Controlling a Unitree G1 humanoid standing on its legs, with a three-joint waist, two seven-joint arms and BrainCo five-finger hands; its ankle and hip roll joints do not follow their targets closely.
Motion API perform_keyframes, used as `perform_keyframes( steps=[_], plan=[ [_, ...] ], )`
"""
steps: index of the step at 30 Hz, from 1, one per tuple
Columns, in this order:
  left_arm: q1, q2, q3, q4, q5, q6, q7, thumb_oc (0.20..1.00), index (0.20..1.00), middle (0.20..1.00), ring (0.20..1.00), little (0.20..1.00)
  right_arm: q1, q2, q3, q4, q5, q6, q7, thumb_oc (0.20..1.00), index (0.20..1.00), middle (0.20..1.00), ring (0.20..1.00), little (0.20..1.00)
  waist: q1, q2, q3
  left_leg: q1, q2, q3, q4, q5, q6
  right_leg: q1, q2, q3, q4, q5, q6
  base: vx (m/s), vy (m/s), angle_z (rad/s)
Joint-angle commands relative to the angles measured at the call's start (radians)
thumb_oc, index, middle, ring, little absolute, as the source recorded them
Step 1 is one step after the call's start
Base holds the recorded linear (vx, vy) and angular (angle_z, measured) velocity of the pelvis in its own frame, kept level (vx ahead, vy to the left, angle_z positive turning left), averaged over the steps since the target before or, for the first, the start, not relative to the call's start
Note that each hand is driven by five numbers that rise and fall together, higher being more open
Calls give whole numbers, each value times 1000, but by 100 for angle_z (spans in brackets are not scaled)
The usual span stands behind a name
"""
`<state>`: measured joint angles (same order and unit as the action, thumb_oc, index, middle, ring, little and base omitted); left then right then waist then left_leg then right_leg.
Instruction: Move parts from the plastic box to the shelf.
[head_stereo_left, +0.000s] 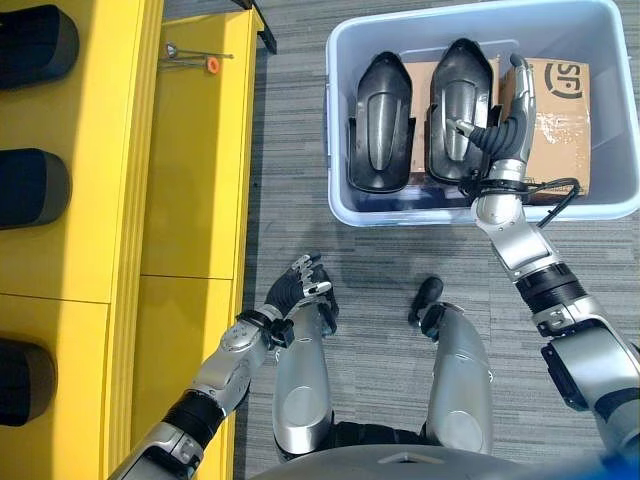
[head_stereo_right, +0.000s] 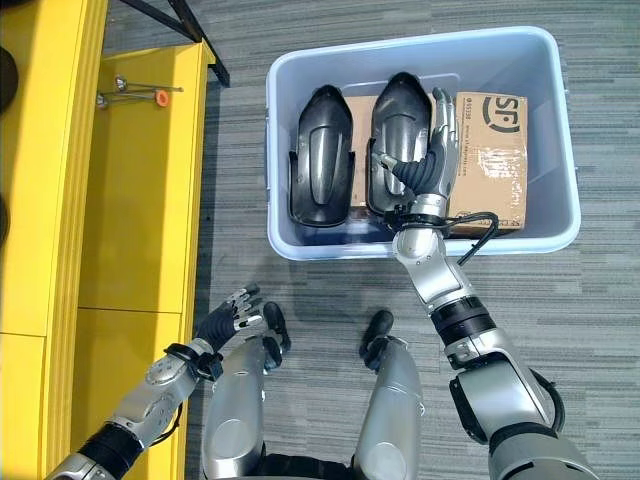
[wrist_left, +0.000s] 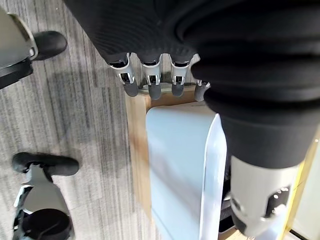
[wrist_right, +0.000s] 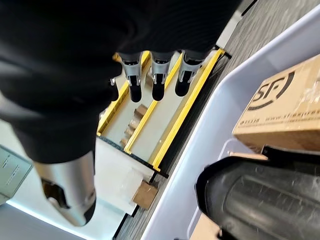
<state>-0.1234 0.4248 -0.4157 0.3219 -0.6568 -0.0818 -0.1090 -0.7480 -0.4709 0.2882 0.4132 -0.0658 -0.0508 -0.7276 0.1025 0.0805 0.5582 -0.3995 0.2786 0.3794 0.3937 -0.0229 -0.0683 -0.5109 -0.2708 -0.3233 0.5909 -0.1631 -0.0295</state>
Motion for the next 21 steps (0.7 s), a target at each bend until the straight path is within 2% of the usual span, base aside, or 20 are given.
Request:
perform_keyframes(
  steps=[1,5,6,11,13,15,16,19,21],
  plan=[
    [29,-4,-61,-64,-2,-1,16,1000,1000,1000,1000,1000,-54,-9,-70,-52,68,-31,-33,1000,1000,1000,1000,1000,10,16,-38,31,65,-32,-24,-16,-30,31,-105,-12,-29,31,147,0,0,0],
    [17,-8,-69,-66,-2,12,32,1000,1000,1000,1000,1000,-67,-8,-97,-5,137,-17,10,1000,1000,1000,1000,1000,14,16,-38,22,65,-34,-24,-14,-31,27,-106,-16,-28,32,146,0,0,0],
    [16,0,-64,-69,1,28,23,1000,1000,1000,1000,1000,-82,-18,-101,27,158,-7,70,1000,1000,1000,1000,1000,20,17,-38,13,66,-36,-20,-12,-32,20,-109,-20,-21,30,145,0,0,0],
    [13,8,-58,-56,0,34,8,1000,1000,1000,1000,1000,-122,-42,-89,96,207,15,109,1000,1000,1000,1000,1000,31,19,-38,-2,70,-40,-15,-8,-35,11,-116,-28,-9,26,142,0,0,0],
    [10,16,-57,-57,-1,41,0,1000,1000,1000,1000,1000,-145,-46,-87,137,207,15,136,1000,1000,1000,1000,1000,38,22,-38,-9,70,-43,-13,-7,-36,4,-116,-32,-1,23,140,14,-7,3],
    [4,20,-52,-55,-9,52,-3,1000,1000,1000,1000,1000,-179,-60,-61,183,184,-11,170,1000,1000,1000,1000,1000,46,26,-38,-30,74,-46,-4,-5,-38,-18,-123,-38,18,19,138,21,-16,6],
    [1,22,-54,-54,-8,54,-10,1000,1000,1000,1000,1000,-186,-60,-54,183,181,0,177,1000,1000,1000,1000,1000,48,27,-38,-38,75,-48,-2,-3,-40,-27,-124,-39,26,18,137,6,-26,6],
    [-4,21,-55,-48,-4,46,-24,1000,1000,1000,1000,1000,-203,-63,-37,207,184,42,147,1000,1000,1000,1000,1000,51,30,-38,-60,80,-48,5,-3,-40,-50,-127,-41,39,13,132,11,-9,11],
    [-8,17,-54,-42,6,39,6,1000,1000,1000,1000,1000,-211,-65,-29,243,201,70,111,1000,1000,1000,1000,1000,54,32,-38,-72,85,-47,7,-1,-41,-62,-128,-43,46,12,130,0,0,0]
  ],
)
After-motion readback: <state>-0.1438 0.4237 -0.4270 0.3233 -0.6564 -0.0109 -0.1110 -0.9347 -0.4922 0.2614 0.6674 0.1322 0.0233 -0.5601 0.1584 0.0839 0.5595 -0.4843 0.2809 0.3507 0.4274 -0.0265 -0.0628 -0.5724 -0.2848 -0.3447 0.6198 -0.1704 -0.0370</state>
